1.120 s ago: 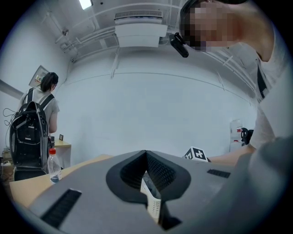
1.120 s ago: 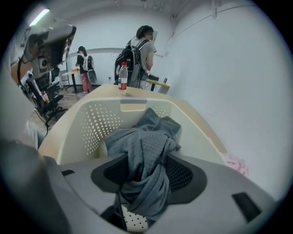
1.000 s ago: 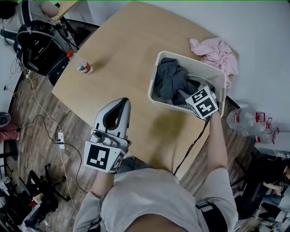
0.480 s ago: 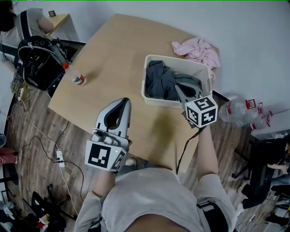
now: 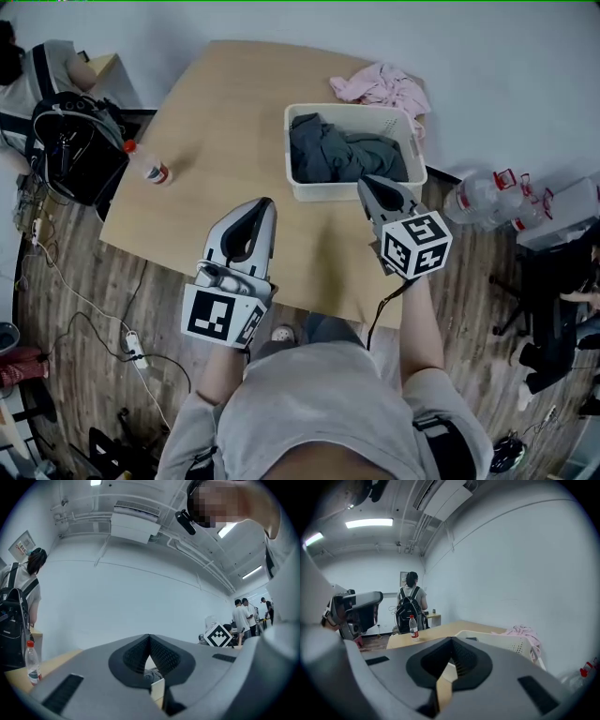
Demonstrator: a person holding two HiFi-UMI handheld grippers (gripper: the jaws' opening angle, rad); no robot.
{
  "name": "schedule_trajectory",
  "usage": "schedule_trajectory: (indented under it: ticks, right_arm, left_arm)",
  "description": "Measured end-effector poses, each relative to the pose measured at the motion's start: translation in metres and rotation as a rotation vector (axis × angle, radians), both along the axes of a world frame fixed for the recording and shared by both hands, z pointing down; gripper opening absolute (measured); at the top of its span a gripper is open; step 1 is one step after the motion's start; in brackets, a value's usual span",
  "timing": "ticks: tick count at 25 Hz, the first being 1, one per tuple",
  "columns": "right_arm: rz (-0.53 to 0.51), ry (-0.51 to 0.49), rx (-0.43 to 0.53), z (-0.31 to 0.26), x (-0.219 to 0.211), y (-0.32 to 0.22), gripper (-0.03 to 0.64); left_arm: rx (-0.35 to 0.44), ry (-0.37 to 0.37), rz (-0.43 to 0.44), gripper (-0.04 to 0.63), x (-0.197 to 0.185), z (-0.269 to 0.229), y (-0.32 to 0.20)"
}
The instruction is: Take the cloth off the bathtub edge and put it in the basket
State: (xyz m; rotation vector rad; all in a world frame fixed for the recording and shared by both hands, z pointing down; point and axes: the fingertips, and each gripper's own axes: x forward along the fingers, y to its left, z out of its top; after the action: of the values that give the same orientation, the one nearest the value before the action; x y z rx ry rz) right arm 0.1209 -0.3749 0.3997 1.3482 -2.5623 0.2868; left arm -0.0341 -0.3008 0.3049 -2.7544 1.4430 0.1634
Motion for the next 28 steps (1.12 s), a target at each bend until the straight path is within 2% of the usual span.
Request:
schedule_trajectory:
  ticks: [16, 28]
  right_arm:
    - [0.198, -0.092, 0.133, -0.05, 0.001, 0.119, 0.009]
    - [0.273, -0.134, 0.204, -0.071, 0.0, 0.187, 0.009]
  left_arm:
    - [0.028, 0.017, 0.203, -0.003, 0.016, -0.004, 0.064]
    - [0.043, 0.016, 0.31, -0.003, 0.031, -0.005, 0.114]
